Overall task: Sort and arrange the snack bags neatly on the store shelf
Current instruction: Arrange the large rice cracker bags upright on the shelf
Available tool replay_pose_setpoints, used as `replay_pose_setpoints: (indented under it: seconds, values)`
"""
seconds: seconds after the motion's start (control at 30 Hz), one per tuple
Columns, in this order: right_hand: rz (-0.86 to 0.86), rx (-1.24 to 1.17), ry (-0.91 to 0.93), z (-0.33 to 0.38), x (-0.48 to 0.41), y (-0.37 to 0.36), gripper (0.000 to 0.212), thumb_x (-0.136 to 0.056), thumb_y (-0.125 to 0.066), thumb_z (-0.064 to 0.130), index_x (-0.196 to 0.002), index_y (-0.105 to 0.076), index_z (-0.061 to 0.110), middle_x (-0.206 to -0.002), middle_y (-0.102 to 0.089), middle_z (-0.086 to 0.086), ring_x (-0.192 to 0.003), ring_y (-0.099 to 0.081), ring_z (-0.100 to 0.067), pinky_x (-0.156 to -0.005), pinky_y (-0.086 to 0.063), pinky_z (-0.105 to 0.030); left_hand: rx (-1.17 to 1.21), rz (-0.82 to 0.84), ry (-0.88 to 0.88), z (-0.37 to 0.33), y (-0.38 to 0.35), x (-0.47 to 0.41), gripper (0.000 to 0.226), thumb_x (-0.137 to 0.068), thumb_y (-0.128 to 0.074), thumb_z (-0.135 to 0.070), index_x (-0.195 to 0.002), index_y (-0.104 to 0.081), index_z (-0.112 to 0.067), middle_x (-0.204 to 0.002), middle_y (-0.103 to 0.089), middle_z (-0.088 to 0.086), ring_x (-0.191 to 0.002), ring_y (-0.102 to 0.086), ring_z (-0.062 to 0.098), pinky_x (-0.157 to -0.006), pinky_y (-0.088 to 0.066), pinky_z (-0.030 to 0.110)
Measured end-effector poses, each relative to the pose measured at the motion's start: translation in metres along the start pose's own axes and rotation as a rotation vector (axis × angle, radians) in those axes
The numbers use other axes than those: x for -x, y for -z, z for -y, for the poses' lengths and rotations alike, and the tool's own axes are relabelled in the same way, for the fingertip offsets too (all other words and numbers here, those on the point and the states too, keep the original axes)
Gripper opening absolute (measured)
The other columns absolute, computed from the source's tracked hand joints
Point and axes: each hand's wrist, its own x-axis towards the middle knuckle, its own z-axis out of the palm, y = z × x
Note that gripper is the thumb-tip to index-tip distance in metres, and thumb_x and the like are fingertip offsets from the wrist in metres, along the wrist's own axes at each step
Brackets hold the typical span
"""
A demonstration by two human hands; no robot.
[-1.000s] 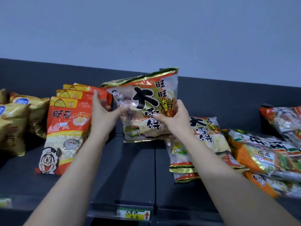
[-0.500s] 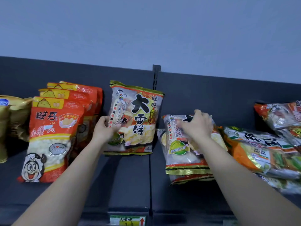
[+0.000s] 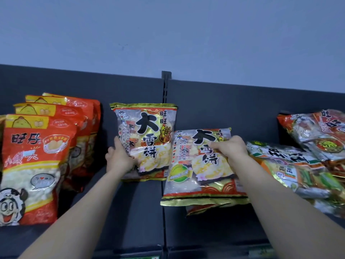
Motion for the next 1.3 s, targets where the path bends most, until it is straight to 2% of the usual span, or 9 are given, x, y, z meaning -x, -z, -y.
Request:
replay_pose_setpoints:
  seconds: [0.27, 0.43, 0.67, 0.73, 0.83, 0.9, 1.03, 1.13, 1.3]
  values:
    - [-0.115, -0.357, 0.053, 0.003, 0.012, 0.000, 0.013, -0.082, -0.071, 0.018, -0.084, -0.059, 0.013, -0.094, -0.067, -0.009, -0.089, -0.064, -0.030, -0.081, -0.054, -0.043, 0.037, -0.033, -0.061, 0.009, -0.002, -0.002, 0.109, -0.072, -0.083, -0.025, -0.151, -0.009, -0.019, -0.140, -0.037, 0.022, -0.128, -0.038, 0.041, -0.104, -0.037, 0.049]
    - [-0.212, -0.574, 0.255, 0.019, 0.049, 0.002, 0.016, -0.083, -0.070, 0.023, -0.080, -0.055, 0.022, -0.086, -0.064, 0.001, -0.081, -0.064, -0.019, -0.079, -0.055, -0.044, 0.112, 0.014, -0.098, 0.017, 0.002, -0.004, 0.107, -0.068, -0.082, -0.037, -0.149, -0.015, -0.019, -0.139, -0.042, 0.019, -0.127, -0.042, 0.035, -0.104, -0.039, 0.048]
    - [-0.283, -0.831, 0.568, 0.038, 0.103, 0.003, 0.026, -0.084, -0.067, 0.008, -0.071, -0.048, 0.021, -0.066, -0.050, 0.009, -0.056, -0.046, 0.000, -0.057, -0.041, -0.015, 0.381, 0.135, -0.126, 0.024, 0.011, 0.001, 0.098, -0.075, -0.052, -0.073, -0.153, -0.014, -0.028, -0.155, -0.032, -0.005, -0.140, -0.034, 0.017, -0.115, -0.029, 0.041]
    - [-0.252, -0.863, 0.651, 0.047, 0.113, 0.000, 0.029, -0.086, -0.065, 0.007, -0.072, -0.045, 0.023, -0.068, -0.048, 0.008, -0.060, -0.045, -0.004, -0.057, -0.041, -0.016, 0.467, 0.143, -0.162, 0.015, 0.015, 0.010, 0.091, -0.078, -0.044, -0.078, -0.150, -0.026, -0.025, -0.155, -0.028, -0.010, -0.139, -0.031, 0.009, -0.115, -0.025, 0.033]
    - [-0.195, -0.923, 0.660, 0.059, 0.120, -0.013, 0.030, -0.089, -0.062, 0.007, -0.074, -0.042, 0.023, -0.071, -0.044, 0.007, -0.062, -0.043, -0.006, -0.059, -0.041, -0.019, 0.573, 0.013, -0.280, 0.000, 0.026, 0.024, 0.074, -0.081, -0.036, -0.078, -0.124, -0.058, -0.021, -0.131, -0.059, -0.002, -0.123, -0.052, 0.017, -0.106, -0.038, 0.039]
    - [-0.155, -0.938, 0.636, 0.062, 0.123, -0.026, 0.029, -0.090, -0.061, 0.008, -0.075, -0.042, 0.024, -0.073, -0.044, 0.007, -0.064, -0.043, -0.007, -0.061, -0.041, -0.021, 0.707, 0.040, -0.285, -0.008, 0.035, 0.033, 0.068, -0.073, -0.054, -0.072, -0.117, -0.063, -0.022, -0.117, -0.065, -0.002, -0.114, -0.059, 0.018, -0.100, -0.045, 0.039]
    - [0.019, -0.815, 0.614, 0.056, 0.115, -0.040, 0.020, -0.092, -0.062, 0.015, -0.079, -0.047, 0.022, -0.076, -0.050, 0.007, -0.069, -0.049, -0.009, -0.067, -0.044, -0.026, 0.770, 0.196, -0.202, -0.008, 0.040, 0.035, 0.085, -0.044, -0.090, -0.034, -0.119, -0.054, -0.016, -0.111, -0.068, 0.005, -0.101, -0.067, 0.024, -0.086, -0.055, 0.042]
    - [0.070, -0.596, 0.537, 0.040, 0.089, -0.035, 0.019, -0.092, -0.060, 0.038, -0.087, -0.055, 0.020, -0.083, -0.058, 0.010, -0.080, -0.057, -0.007, -0.078, -0.045, -0.030, 0.750, 0.051, -0.138, 0.004, 0.038, 0.029, 0.068, -0.060, -0.089, -0.012, -0.116, -0.049, -0.016, -0.111, -0.065, 0.007, -0.100, -0.065, 0.024, -0.087, -0.053, 0.039]
    - [-0.043, 0.249, 0.185, 0.000, 0.030, -0.010, 0.071, -0.077, -0.065, 0.059, -0.131, -0.046, 0.017, -0.134, -0.051, -0.011, -0.127, -0.043, -0.033, -0.101, -0.036, -0.044, 0.674, -0.114, -0.073, 0.027, 0.026, 0.021, 0.061, -0.077, -0.079, -0.014, -0.124, -0.042, -0.022, -0.117, -0.058, 0.008, -0.102, -0.061, 0.025, -0.084, -0.052, 0.038]
